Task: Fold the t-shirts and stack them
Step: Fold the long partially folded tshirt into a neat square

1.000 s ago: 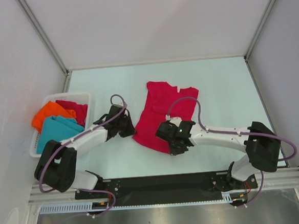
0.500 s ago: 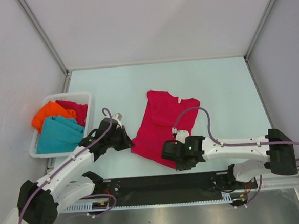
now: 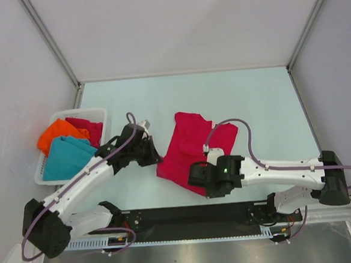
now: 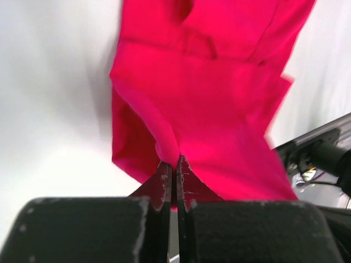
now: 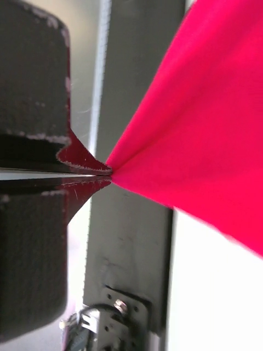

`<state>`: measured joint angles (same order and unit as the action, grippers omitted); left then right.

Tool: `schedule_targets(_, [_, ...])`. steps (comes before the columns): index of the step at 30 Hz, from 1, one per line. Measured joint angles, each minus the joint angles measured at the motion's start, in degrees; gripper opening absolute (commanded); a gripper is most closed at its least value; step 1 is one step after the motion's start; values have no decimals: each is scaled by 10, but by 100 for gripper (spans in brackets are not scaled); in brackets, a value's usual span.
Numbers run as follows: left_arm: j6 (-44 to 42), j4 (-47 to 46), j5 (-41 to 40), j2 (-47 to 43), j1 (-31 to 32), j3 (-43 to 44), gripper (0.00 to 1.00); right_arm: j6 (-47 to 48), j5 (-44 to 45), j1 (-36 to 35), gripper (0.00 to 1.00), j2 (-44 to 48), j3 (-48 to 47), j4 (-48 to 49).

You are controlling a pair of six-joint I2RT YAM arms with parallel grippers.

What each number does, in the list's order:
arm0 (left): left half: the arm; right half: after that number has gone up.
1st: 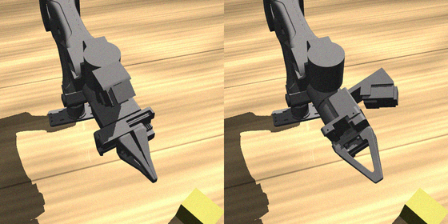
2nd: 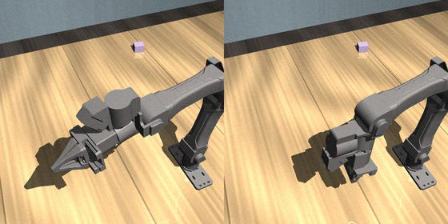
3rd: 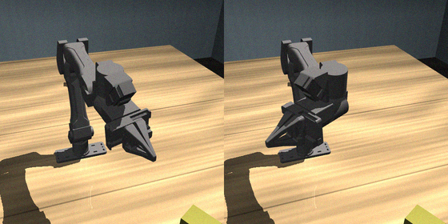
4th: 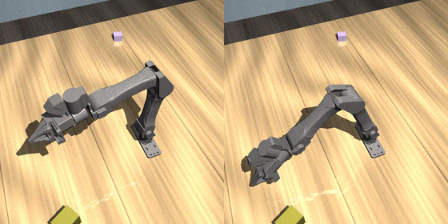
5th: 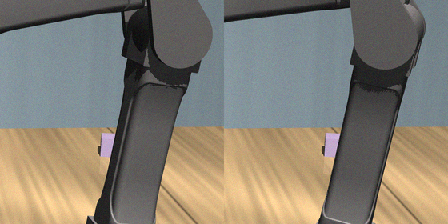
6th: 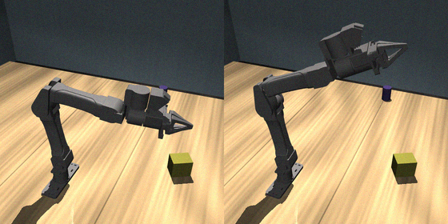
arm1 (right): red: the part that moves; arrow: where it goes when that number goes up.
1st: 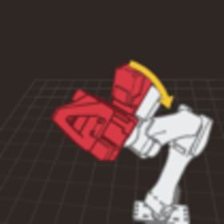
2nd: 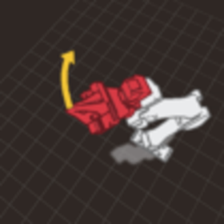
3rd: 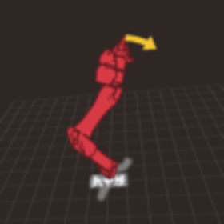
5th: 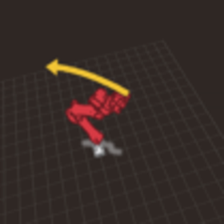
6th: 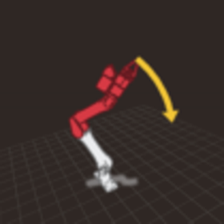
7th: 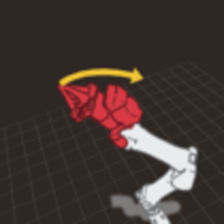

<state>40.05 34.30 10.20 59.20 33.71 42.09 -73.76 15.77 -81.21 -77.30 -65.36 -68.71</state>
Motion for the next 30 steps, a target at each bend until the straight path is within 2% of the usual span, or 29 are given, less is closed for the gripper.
schedule_targets(9, [-46, 2, -22, 245, -2, 302, 0, 155, 61, 209, 0, -26, -53, 11])
schedule_targets(14, [-63, -3, -24, 377, -7, 419, 0, 250, 70, 310, 0, -54, -78, 48])
schedule_targets(21, [-73, 4, -20, 511, -14, 484, 0, 347, 63, 418, 0, -111, -103, 107])
schedule_targets(30, [-76, 18, -19, 543, -42, 503, 0, 406, 43, 485, 0, -163, -104, 155])
